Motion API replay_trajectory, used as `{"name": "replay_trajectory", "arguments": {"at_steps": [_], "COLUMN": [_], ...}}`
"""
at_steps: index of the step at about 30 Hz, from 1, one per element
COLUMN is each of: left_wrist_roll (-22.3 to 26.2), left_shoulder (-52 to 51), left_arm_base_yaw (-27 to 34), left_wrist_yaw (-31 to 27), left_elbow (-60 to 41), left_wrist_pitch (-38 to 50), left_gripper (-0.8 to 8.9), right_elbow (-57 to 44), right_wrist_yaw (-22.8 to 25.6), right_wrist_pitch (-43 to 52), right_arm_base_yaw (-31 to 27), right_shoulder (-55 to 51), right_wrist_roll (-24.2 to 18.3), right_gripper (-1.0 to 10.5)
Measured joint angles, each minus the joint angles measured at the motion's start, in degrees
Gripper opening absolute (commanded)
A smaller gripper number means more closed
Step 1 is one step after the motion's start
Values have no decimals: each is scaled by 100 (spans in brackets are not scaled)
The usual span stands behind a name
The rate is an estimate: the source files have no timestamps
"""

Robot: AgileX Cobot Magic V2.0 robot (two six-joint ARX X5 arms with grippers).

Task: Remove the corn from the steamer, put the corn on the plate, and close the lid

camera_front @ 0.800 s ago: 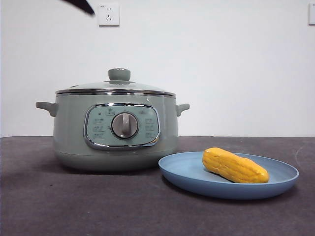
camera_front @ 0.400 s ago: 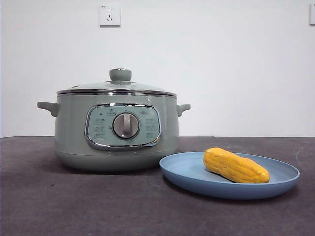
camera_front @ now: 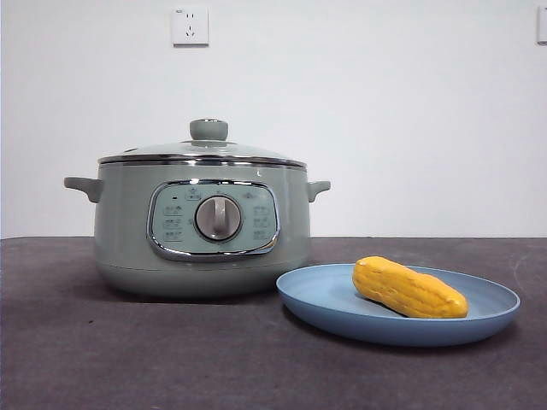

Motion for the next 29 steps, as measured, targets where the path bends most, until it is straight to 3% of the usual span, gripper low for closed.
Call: {"name": "replay_trajectory", "arguments": {"at_steps": [23, 29], "left_wrist_roll": [0, 59], "left_shoulder": [24, 24], "left_arm_base_yaw": [0, 136], "left_wrist_yaw": [-4, -463], "left_elbow": [0, 0], "left_wrist_pitch": [4, 11], "left_gripper": [-3, -3], "right_elbow": [0, 0], "right_wrist_yaw": [13, 13], "right_wrist_pitch": [0, 0], "right_arm_base_yaw": [0, 0], "right_shoulder": [0, 0], "right_wrist_roll": [-20, -20], "right_gripper": [1, 1]}}
